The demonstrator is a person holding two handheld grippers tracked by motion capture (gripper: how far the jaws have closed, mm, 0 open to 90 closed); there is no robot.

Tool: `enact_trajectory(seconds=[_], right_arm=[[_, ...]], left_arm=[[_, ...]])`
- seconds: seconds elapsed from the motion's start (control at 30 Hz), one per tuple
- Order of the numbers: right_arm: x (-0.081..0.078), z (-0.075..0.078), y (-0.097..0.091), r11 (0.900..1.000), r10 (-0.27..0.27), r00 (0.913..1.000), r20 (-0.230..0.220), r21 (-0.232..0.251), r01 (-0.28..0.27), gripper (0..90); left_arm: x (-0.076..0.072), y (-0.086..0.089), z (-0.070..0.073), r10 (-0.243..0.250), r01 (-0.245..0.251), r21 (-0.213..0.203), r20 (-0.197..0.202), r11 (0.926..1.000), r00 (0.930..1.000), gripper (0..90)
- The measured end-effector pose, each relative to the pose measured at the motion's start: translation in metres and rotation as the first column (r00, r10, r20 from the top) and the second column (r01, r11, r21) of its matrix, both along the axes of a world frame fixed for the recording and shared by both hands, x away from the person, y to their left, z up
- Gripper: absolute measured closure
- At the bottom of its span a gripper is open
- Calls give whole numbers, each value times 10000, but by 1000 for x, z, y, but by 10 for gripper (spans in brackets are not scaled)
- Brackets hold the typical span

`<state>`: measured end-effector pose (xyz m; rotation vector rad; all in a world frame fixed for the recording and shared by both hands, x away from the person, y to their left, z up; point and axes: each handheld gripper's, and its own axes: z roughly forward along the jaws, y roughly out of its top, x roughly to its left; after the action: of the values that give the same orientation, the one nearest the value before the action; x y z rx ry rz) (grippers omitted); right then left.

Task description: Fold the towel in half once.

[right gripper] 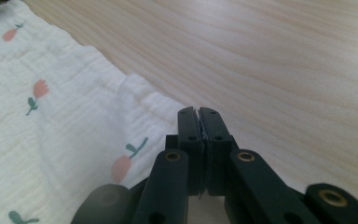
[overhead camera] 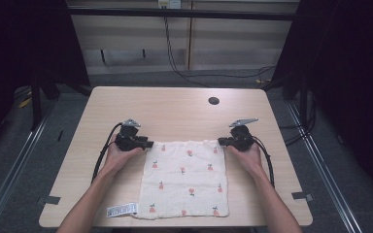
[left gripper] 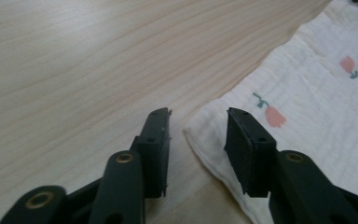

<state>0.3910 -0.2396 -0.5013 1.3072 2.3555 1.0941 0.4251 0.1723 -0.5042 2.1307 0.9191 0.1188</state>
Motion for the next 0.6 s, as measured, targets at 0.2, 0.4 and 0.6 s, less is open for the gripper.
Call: enact_trajectory(seconds=[0.2,0.4,0.6], right_arm=[[-3,2,-1,9985,67,9999,157,550,-76,883],[-10,16,-1,9962,143,9985,522,848,-187,883],[-16,22,-8,9893,-129,9978,651,1462,32,885]], left_arm=[[-3,-7,1,-403,401,179,71,9990,9992,731],[-6,-7,3,-633,623,408,250,9972,9977,879],[-11,-4,13,-690,702,-389,335,9968,9971,883]])
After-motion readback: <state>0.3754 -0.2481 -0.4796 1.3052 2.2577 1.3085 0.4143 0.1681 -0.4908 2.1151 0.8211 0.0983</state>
